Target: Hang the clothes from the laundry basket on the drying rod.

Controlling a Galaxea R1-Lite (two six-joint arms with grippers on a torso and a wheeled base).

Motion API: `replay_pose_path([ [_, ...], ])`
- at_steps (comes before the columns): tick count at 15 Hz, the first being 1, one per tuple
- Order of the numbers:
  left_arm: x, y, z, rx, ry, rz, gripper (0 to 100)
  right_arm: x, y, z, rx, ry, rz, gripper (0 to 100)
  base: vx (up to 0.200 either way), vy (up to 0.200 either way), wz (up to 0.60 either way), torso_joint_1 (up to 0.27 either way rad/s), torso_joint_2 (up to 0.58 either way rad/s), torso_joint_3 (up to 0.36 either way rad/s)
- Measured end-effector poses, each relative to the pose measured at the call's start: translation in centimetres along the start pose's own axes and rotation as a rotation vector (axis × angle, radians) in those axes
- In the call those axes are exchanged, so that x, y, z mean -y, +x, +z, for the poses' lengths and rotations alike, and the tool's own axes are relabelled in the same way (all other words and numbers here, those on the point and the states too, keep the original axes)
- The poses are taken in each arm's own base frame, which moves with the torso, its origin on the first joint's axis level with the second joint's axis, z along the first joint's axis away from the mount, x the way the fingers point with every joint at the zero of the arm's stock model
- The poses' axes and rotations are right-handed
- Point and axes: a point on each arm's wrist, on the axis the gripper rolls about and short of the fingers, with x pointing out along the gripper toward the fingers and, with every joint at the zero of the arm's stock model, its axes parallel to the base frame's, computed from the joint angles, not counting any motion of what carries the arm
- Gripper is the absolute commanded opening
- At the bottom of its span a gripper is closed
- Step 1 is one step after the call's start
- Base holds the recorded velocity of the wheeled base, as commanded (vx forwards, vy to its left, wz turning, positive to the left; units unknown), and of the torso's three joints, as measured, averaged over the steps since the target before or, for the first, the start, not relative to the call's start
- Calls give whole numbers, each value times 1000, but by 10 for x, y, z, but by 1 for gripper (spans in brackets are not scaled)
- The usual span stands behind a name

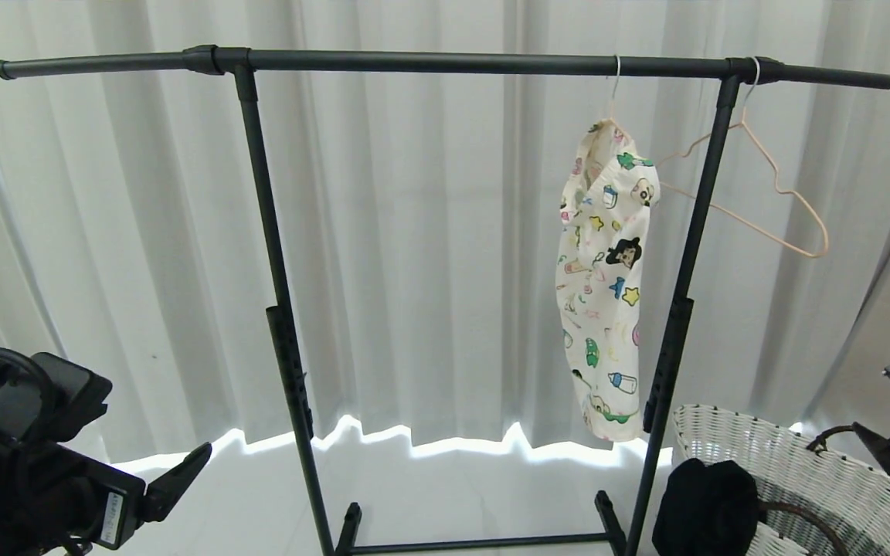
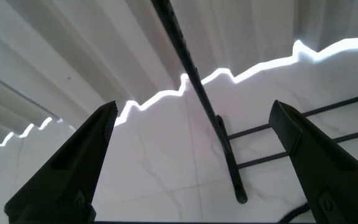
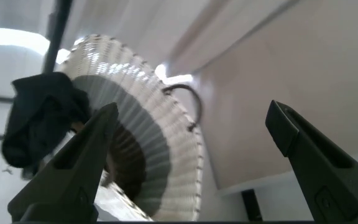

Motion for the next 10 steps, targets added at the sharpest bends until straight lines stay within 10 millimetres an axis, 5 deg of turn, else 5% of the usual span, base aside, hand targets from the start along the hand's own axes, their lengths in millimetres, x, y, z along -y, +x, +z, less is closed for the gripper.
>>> replay_pose_path([
  [10,11,-2,-12,-25,18,-59,100,-44,67,-39,-216,-134,296,100,20,0,0,0,1,0],
])
